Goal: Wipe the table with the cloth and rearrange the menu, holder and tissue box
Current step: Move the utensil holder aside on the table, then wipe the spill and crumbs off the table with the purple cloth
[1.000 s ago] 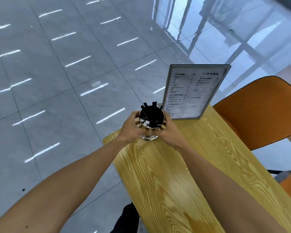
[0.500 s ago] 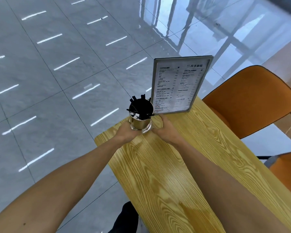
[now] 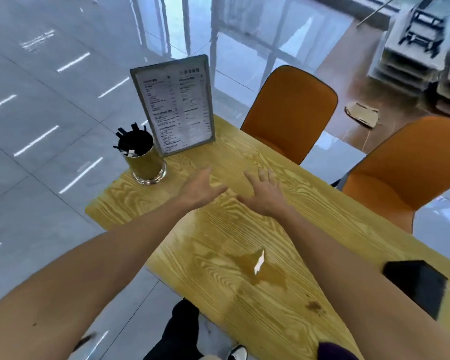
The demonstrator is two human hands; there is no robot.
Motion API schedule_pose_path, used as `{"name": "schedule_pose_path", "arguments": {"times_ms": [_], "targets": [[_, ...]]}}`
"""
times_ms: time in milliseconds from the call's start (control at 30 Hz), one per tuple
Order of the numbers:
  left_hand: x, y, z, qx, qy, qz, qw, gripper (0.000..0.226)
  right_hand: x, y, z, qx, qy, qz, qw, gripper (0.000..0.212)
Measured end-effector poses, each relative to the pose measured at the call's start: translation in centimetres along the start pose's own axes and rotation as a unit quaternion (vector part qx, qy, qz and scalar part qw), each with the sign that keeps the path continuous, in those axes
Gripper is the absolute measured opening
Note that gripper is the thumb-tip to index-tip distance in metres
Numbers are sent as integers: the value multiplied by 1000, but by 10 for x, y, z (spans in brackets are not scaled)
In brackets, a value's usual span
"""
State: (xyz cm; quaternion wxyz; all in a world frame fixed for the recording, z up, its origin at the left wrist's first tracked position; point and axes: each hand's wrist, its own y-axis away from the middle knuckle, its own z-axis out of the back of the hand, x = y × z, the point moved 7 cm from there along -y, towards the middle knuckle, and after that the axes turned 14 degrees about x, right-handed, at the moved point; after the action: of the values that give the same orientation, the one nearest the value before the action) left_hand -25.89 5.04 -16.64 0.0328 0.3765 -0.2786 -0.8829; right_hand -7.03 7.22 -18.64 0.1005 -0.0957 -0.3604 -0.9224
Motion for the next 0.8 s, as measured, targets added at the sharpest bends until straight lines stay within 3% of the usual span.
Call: {"name": "schedule_pose_path", "arguments": {"times_ms": [267,467,800], "targets": [[-102,47,-118,1,-100,-100,990,86,-115,129,-21,-114,-19,-38,993,84],[-140,87,-227,45,-148,-179,972,87,-184,212,-78,-158,-63,-79,982,83],[-118,123,-397,217,-179,-154,947,86,-268,270,-230,-37,-191,-172,966,78]]}}
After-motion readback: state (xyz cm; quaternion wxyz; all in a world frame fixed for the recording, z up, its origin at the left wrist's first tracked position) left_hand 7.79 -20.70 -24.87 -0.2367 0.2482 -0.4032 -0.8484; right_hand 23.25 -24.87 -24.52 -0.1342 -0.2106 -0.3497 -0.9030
